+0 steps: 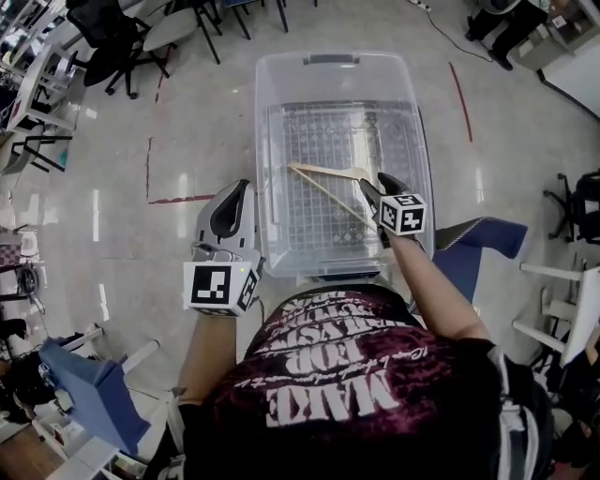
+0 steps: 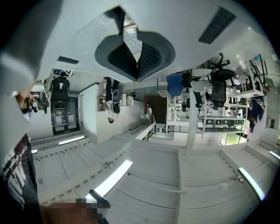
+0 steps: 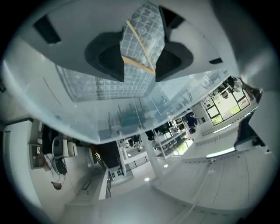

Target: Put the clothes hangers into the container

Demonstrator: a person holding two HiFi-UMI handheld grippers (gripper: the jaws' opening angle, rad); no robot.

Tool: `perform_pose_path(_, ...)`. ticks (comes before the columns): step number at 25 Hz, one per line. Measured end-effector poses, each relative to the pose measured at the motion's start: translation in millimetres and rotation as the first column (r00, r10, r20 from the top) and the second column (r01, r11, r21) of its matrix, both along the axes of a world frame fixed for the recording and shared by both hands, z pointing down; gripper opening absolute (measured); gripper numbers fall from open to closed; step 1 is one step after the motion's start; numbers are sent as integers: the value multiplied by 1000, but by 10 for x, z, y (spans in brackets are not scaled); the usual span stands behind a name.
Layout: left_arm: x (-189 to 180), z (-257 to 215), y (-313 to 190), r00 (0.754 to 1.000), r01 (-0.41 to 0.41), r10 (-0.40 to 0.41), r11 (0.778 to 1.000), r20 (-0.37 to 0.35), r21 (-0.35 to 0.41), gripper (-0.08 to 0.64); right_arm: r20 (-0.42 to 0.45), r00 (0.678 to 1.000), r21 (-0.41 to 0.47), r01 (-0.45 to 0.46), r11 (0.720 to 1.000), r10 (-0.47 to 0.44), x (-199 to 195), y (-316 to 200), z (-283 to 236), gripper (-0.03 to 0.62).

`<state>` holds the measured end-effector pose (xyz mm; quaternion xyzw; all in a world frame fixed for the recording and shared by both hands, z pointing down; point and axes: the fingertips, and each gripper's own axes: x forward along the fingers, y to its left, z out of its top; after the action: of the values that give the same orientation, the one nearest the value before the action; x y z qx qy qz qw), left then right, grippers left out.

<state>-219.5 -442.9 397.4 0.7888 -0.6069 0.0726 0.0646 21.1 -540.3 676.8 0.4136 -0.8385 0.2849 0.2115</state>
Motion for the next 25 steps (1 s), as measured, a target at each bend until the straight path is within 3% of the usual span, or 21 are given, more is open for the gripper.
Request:
perform_pose_path(2,43,-29,34,999,-13,13,1000,-38,3,6,31,999,105,5,994,-8,51,84,-453,204)
perform_pose_path(5,29,-62,70,998,-5,6,1000,-61,16,6,46,998,265,21,964,-34,90,227,-1081,128)
perform_pose_path(8,-50,-52,111,998,44,-43,999,-46,25,6,76,994,418,38,908,-76,118,414,-1665,22)
perform_pose_path(11,-79,-159,237,998,45,-41,996,-55,74,6,79,989,544,61,837,-123,100,641,-2206,5)
perform_pose_path(14,-139,-328,323,997,30,-20,991,-77,129,6,63,989,605,71,793,-136,27,754,-2629,3)
perform_pose_path(19,-150,-444,408,998,4,6,988,-66,155,6,64,987,668,67,741,-147,-5,903,-3134,3)
perform_pose_path(25,-124,-509,555,998,-19,28,986,-51,168,6,58,988,690,65,720,-145,-13,1156,-3407,3)
